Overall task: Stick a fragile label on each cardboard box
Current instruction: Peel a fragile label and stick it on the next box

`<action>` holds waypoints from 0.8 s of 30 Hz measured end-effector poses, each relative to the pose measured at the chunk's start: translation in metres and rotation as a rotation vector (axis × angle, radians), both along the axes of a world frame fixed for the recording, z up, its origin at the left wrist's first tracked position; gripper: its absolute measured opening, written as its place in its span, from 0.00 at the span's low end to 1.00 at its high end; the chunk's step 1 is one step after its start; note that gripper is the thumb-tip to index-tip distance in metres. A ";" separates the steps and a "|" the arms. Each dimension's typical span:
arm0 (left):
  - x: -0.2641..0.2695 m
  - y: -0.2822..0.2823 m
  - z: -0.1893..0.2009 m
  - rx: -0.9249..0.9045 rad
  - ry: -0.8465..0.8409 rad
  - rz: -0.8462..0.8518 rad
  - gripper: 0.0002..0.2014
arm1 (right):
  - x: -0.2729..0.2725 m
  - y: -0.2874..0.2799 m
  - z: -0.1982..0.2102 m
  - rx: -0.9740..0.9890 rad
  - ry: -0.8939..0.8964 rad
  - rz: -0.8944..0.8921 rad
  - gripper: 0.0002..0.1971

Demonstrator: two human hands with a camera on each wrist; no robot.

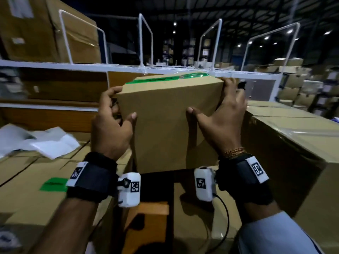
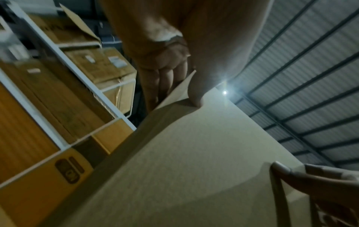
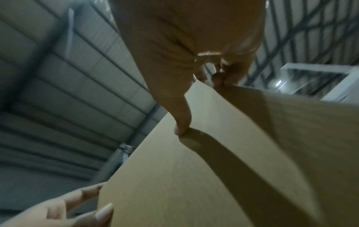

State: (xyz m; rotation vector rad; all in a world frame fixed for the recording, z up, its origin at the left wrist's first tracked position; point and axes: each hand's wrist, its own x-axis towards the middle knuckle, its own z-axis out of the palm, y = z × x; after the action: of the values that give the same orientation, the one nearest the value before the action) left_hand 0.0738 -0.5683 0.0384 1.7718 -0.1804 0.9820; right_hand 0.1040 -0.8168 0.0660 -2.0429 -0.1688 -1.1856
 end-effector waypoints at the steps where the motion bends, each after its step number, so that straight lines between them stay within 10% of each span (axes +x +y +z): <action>1: -0.013 0.011 0.001 -0.001 -0.013 0.027 0.34 | -0.007 0.010 0.001 -0.006 -0.009 0.014 0.53; 12: -0.126 0.159 0.008 -0.054 -0.141 0.217 0.35 | -0.069 0.159 0.005 0.006 -0.066 0.496 0.57; 24: -0.139 0.384 -0.002 0.062 0.153 -0.099 0.42 | -0.080 0.351 0.013 -0.350 0.296 0.611 0.48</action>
State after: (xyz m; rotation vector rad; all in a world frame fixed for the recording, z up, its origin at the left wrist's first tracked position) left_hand -0.0653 -0.1839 0.0364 1.8679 -0.2011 0.7738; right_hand 0.0236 -0.4655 0.0787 -2.1979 -0.8352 -0.4918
